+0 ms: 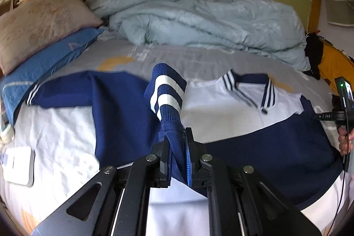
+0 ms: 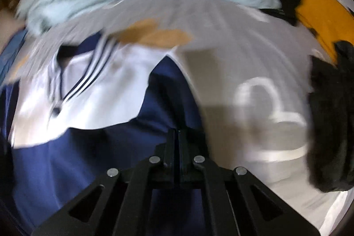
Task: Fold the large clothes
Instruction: 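Fold the striped cuff across the jacket body with the left gripper, then open the left gripper and release the cuff onto the jacket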
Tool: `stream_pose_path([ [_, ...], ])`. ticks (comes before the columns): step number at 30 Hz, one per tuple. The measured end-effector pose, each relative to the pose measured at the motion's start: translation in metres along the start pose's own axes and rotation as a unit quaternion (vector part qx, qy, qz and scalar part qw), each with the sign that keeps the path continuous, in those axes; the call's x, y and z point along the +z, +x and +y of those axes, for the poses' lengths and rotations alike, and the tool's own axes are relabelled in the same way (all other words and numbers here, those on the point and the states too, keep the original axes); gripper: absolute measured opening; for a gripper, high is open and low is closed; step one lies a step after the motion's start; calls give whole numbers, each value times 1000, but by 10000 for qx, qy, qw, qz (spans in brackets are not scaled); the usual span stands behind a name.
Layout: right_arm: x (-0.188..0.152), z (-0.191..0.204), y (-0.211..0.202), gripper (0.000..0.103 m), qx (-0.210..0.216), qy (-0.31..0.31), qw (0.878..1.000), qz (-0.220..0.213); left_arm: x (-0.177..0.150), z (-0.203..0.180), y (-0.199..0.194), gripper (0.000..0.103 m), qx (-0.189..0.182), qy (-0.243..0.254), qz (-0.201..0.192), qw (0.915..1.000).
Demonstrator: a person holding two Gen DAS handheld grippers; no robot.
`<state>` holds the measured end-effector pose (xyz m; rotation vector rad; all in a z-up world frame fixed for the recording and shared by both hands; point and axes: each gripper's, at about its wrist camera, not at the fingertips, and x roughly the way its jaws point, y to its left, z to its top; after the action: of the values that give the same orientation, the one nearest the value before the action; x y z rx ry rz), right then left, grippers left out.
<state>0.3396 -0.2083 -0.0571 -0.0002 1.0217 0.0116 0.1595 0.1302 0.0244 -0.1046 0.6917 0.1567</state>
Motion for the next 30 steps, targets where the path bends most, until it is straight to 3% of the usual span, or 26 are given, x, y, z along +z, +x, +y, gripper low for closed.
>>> stream_pose_path([
  [5,20,-57,5,2,-235,570,9981,-64,33,-21,1,10,-228,426,-518,9975],
  [7,25,-78,12,2,-332,844,9959,-13,46,-31,14,13,-9,588,-521,9969],
  [10,30,-93,27,2,-84,1201,9926,161,52,-35,52,13,174,514,35,9985],
  [13,27,-92,28,2,-67,1195,9928,109,39,-26,89,12,249,249,701,9969],
  [15,28,-88,29,2,-115,1136,9934,90,27,-18,102,14,334,146,932,9950],
  [16,26,-86,27,2,-131,1120,9936,94,21,-16,106,17,403,160,1021,9938],
  [18,27,-84,23,5,-121,1044,9944,89,9,-13,108,38,673,279,1108,9912],
  [22,14,-71,-15,6,-90,127,9992,-378,3,-12,78,52,650,536,742,9937],
  [24,6,-66,-37,32,-104,-68,9979,-635,3,-10,58,67,664,645,440,9947],
  [28,-22,-62,-83,41,177,0,9951,-971,10,-3,19,79,393,606,-34,9974],
  [30,-38,-59,-99,57,347,43,9932,-1112,11,2,0,84,246,488,-236,9982],
])
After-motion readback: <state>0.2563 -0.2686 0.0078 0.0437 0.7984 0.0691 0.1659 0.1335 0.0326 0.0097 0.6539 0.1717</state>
